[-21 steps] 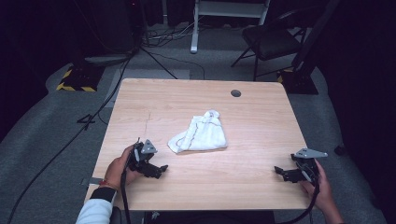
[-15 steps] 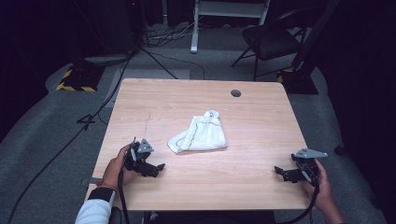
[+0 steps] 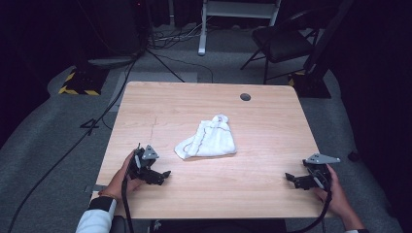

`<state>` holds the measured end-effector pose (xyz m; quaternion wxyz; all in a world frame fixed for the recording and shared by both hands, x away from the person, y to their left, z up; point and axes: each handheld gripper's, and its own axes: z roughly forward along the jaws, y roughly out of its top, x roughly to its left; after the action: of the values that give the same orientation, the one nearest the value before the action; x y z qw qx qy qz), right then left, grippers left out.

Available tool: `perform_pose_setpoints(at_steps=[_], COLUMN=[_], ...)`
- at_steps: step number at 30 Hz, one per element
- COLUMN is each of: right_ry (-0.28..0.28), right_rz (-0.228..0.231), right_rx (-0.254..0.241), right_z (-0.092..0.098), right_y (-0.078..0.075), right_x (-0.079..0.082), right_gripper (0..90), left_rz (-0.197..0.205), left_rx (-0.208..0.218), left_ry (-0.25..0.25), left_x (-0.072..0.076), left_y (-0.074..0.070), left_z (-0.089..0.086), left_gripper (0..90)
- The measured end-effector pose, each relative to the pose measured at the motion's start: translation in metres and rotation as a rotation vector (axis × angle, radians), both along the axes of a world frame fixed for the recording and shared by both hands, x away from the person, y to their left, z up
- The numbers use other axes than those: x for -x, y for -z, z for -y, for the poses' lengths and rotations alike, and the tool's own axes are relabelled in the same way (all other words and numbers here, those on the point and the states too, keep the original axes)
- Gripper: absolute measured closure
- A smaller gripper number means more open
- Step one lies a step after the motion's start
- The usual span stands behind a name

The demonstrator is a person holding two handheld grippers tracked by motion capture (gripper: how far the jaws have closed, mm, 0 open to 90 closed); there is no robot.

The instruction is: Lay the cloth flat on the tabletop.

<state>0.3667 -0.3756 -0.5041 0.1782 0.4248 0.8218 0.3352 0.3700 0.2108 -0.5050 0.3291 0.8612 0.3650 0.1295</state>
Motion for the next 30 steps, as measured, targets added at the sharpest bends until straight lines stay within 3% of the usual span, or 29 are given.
perform_pose_setpoints(at_steps=[4, 7, 8, 10, 12, 14, 15, 19, 20, 21, 22, 23, 24, 25, 26, 30], right_ry=[-0.036, -0.087, -0.109, -0.099, -0.120, -0.119, -0.139, -0.220, -0.220, -0.251, -0.262, -0.279, -0.279, -0.306, -0.306, -0.336], right_rz=[0.002, -0.001, 0.010, 0.041, 0.040, 0.043, 0.071, 0.112, 0.112, 0.120, 0.121, 0.122, 0.122, 0.114, 0.114, 0.078], right_rx=[0.004, 0.030, 0.025, 0.013, -0.021, -0.015, -0.008, -0.011, -0.011, -0.020, -0.019, -0.016, -0.016, -0.009, -0.009, 0.044], right_z=[0.000, -0.009, -0.010, -0.014, -0.021, -0.027, -0.044, -0.090, -0.090, -0.116, -0.129, -0.142, -0.142, -0.166, -0.166, -0.204], right_y=[-0.001, -0.009, -0.012, -0.018, -0.026, -0.030, -0.040, -0.057, -0.057, -0.061, -0.062, -0.061, -0.061, -0.057, -0.057, -0.040], right_x=[-0.002, -0.007, -0.008, -0.014, -0.022, -0.027, -0.036, -0.054, -0.054, -0.062, -0.066, -0.069, -0.069, -0.075, -0.075, -0.084], right_gripper=[3.9, 21.3, 21.5, 23.6, 25.9, 27.9, 30.6, 35.4, 35.4, 38.5, 38.6, 39.1, 39.1, 39.9, 39.9, 41.8], left_rz=[-0.002, 0.000, 0.001, 0.001, -0.001, 0.001, -0.001, 0.003, 0.003, 0.003, 0.009, 0.009, 0.015, 0.020, 0.020, 0.023], left_rx=[0.000, -0.002, 0.002, 0.000, -0.001, -0.002, 0.000, 0.002, 0.002, 0.005, 0.015, 0.015, 0.014, 0.026, 0.026, 0.034], left_ry=[0.005, 0.021, 0.030, 0.038, 0.050, 0.056, 0.054, 0.062, 0.062, 0.063, 0.055, 0.055, 0.056, 0.043, 0.043, 0.020], left_x=[0.002, 0.001, 0.000, -0.001, -0.003, -0.005, -0.007, -0.012, -0.012, -0.012, -0.016, -0.016, -0.019, -0.023, -0.023, -0.034], left_y=[0.000, 0.000, 0.000, 0.000, 0.000, 0.000, 0.000, 0.000, 0.000, 0.000, -0.001, -0.001, -0.001, -0.001, -0.001, -0.002], left_z=[-0.001, -0.001, -0.001, 0.000, 0.002, 0.004, 0.006, 0.010, 0.010, 0.010, 0.010, 0.010, 0.010, 0.011, 0.011, 0.013], left_gripper=[0.3, 0.3, 0.3, 0.2, 0.2, 0.2, 0.2, 0.6, 1.1, 2.4, 4.7, 7.4, 7.4, 10.8, 13.7, 17.5])
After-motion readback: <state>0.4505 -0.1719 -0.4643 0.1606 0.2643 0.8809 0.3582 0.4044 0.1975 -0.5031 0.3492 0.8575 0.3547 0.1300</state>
